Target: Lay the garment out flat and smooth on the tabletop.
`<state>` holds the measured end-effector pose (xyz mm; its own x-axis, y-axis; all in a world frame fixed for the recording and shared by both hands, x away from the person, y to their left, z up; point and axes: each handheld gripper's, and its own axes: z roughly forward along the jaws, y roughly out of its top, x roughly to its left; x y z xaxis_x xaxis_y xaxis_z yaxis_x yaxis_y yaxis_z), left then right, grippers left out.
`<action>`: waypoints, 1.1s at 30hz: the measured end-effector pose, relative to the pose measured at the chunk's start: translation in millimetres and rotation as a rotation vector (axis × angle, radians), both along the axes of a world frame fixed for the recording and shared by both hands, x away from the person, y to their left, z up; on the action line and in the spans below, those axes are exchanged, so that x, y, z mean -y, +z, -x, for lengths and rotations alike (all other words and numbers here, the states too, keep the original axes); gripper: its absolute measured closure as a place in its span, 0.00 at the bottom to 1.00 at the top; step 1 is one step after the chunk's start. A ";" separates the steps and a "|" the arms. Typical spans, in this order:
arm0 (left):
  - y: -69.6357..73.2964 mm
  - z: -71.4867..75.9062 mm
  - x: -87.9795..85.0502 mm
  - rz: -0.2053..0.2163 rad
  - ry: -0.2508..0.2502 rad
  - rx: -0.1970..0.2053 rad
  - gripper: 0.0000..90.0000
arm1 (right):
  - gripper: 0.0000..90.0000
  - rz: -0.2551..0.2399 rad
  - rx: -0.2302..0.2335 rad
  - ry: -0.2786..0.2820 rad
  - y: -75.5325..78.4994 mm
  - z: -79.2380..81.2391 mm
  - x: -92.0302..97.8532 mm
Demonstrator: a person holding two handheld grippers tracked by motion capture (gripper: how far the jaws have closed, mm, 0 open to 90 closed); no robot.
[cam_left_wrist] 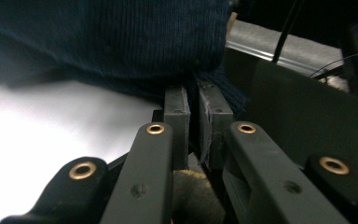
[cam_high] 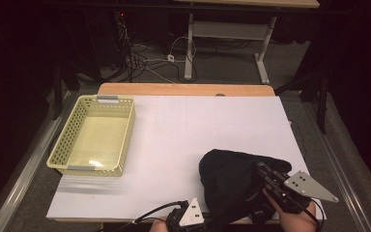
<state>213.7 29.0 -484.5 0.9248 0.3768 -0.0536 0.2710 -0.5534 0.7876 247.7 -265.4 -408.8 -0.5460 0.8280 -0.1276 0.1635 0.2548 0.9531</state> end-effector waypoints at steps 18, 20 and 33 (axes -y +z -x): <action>82.3 -27.4 -22.6 0.234 0.242 0.163 0.12 | 0.94 0.042 -0.048 0.095 -12.1 0.2 -35.2; 77.0 -30.1 -18.3 0.210 0.213 0.142 0.13 | 0.93 0.045 -0.050 0.103 -13.2 0.0 -36.6; 52.3 -61.6 57.2 0.003 0.086 0.104 0.45 | 0.58 -0.085 -0.037 0.055 2.3 1.5 -15.5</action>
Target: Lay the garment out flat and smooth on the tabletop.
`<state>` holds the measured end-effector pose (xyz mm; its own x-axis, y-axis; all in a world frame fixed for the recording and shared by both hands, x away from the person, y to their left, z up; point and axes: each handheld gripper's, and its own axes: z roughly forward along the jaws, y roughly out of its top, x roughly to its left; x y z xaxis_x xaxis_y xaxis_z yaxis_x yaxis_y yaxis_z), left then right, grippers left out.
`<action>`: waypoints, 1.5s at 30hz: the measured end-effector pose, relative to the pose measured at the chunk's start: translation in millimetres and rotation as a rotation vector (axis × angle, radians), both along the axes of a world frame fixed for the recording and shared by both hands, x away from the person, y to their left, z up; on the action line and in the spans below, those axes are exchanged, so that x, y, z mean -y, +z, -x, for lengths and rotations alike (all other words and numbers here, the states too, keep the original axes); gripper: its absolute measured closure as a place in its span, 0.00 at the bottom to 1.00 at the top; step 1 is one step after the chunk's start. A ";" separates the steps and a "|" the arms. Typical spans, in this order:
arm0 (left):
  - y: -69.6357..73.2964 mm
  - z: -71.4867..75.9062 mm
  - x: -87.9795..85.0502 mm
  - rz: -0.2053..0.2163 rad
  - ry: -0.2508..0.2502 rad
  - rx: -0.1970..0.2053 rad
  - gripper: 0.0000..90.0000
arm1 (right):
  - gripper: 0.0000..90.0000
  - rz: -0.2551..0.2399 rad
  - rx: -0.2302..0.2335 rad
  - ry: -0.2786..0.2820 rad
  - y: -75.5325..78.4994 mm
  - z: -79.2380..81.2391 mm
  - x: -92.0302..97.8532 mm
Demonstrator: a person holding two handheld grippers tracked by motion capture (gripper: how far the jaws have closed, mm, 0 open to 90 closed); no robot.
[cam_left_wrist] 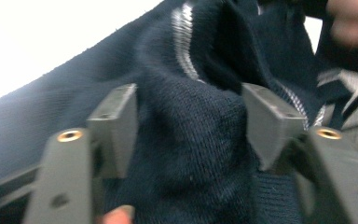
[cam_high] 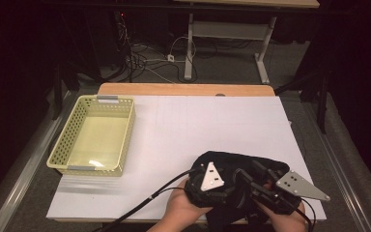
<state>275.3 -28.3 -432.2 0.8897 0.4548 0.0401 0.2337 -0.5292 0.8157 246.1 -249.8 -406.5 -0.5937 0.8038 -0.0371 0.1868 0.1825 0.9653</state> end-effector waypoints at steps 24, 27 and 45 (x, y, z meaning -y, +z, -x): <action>-47.3 -6.1 -193.8 0.087 0.345 -0.091 0.80 | 0.65 0.088 -0.029 -0.008 -8.2 3.8 7.6; -37.8 1.5 -196.3 0.127 0.344 -0.055 0.59 | 0.65 0.112 -0.040 -0.009 -10.6 5.3 7.3; -18.5 24.8 -144.9 0.179 0.150 0.004 0.32 | 0.52 0.210 -0.153 -0.053 -44.0 10.7 27.6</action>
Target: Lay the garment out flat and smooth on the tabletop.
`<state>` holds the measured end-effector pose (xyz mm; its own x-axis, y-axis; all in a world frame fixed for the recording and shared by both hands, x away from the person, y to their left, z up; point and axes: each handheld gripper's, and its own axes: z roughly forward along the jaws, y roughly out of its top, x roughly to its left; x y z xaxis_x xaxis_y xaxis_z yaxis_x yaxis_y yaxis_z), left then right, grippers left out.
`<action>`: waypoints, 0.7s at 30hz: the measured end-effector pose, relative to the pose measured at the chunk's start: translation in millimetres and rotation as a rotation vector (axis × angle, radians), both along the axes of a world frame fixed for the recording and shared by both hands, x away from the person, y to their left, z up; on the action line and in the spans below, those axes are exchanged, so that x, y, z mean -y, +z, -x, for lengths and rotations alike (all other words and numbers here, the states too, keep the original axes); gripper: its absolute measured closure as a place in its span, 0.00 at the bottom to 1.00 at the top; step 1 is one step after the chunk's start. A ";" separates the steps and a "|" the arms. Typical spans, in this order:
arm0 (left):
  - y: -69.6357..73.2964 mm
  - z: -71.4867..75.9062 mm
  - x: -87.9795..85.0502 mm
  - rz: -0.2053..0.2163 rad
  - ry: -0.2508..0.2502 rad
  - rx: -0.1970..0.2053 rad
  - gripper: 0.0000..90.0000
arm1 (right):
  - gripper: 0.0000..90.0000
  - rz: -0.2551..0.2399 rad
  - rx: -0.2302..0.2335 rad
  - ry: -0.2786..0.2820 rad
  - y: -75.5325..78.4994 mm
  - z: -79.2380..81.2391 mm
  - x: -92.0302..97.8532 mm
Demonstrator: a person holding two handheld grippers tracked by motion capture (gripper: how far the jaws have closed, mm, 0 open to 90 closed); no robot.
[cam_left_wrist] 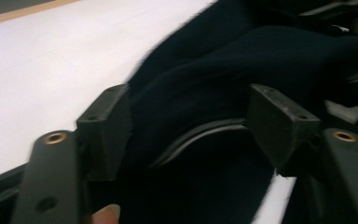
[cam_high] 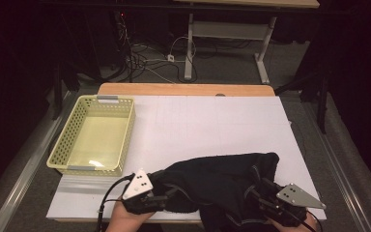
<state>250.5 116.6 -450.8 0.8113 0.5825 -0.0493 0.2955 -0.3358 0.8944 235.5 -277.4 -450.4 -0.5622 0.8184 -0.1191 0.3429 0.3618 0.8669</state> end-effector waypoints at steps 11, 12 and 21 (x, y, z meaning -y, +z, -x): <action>-32.5 1.2 82.1 -0.286 -0.162 0.010 0.49 | 0.86 0.025 -0.057 -0.010 -17.4 -17.6 6.0; -35.6 1.1 83.5 -0.303 -0.170 0.008 0.54 | 0.88 0.030 -0.046 -0.013 -16.3 -16.1 6.3; -38.7 -2.0 82.1 -0.289 -0.179 -0.018 0.80 | 0.91 -0.072 0.060 -0.127 9.6 -4.4 53.6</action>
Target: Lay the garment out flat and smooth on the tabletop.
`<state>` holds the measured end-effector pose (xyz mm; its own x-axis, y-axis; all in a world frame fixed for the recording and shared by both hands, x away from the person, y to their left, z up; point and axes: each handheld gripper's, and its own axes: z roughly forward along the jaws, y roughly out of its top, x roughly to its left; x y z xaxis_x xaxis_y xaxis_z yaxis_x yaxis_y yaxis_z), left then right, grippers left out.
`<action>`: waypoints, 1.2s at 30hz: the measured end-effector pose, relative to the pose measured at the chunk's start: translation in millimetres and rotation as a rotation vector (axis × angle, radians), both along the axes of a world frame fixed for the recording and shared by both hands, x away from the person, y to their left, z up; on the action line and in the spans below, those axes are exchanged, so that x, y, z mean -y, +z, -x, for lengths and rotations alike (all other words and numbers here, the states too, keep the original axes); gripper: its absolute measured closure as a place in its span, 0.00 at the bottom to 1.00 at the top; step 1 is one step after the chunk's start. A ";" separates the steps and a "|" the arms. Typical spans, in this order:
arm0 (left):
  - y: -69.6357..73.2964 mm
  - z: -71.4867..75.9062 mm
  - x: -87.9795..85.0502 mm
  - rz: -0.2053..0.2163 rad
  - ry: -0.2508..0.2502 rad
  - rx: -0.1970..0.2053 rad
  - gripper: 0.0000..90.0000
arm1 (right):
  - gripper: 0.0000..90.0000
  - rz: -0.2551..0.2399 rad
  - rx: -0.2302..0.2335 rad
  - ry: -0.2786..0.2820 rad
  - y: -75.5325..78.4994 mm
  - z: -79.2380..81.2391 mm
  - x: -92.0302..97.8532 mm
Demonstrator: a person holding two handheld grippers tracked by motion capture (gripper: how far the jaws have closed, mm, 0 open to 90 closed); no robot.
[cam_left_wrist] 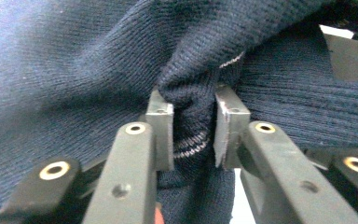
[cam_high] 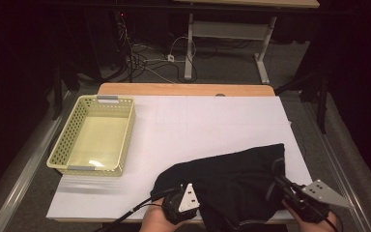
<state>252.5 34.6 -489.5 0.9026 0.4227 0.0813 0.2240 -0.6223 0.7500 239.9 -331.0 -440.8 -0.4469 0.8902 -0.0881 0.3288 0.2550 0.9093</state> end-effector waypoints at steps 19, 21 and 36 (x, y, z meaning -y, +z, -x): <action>35.8 6.5 -48.9 0.166 0.028 0.017 0.87 | 0.89 -0.003 -0.077 -0.096 -21.6 -12.7 31.8; 41.0 7.3 -57.7 0.175 0.043 0.028 0.88 | 0.89 -0.008 -0.078 -0.095 -21.1 -12.4 32.2; 8.2 -33.6 -98.5 0.165 0.213 -0.116 0.88 | 0.90 -0.014 -0.094 -0.086 -26.1 -24.0 24.6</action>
